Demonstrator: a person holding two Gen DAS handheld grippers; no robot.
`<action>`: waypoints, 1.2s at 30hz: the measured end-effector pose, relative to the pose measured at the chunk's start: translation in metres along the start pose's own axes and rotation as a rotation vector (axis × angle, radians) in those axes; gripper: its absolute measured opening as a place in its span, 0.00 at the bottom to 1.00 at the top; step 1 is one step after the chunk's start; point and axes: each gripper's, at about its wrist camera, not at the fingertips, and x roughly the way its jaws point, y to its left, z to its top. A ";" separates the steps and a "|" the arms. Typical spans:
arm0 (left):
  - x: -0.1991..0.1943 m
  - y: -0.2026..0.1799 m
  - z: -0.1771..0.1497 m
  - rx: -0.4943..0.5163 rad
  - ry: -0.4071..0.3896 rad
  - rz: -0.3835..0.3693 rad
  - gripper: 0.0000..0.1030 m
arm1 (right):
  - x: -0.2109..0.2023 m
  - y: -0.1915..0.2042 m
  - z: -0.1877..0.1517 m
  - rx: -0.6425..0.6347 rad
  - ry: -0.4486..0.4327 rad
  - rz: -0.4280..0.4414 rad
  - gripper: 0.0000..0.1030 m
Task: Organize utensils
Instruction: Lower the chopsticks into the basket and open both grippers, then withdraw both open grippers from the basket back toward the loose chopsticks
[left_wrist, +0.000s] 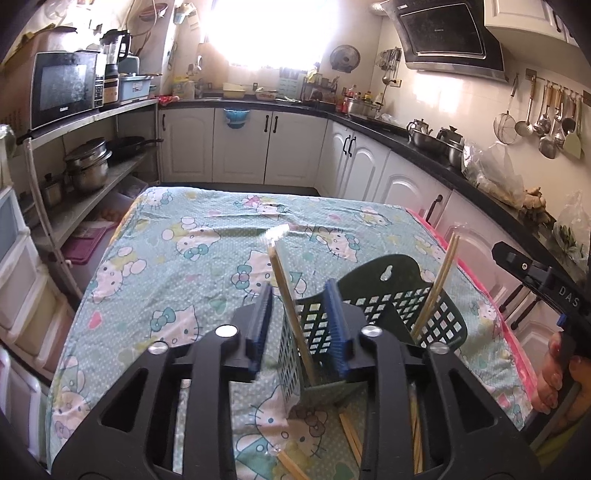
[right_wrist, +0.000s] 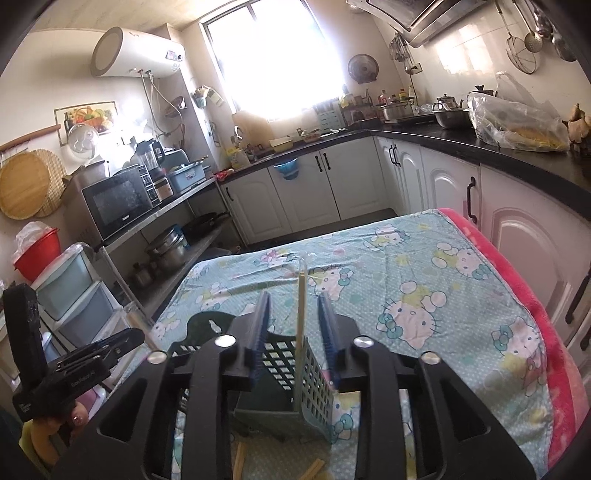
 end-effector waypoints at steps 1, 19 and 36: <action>-0.002 0.000 -0.001 -0.001 -0.002 -0.001 0.33 | -0.002 0.000 -0.001 0.000 0.002 -0.002 0.37; -0.041 0.003 -0.025 -0.039 -0.046 -0.017 0.77 | -0.053 0.002 -0.029 -0.063 0.000 -0.030 0.55; -0.059 0.011 -0.057 -0.074 -0.041 -0.002 0.87 | -0.065 0.005 -0.063 -0.097 0.055 -0.026 0.58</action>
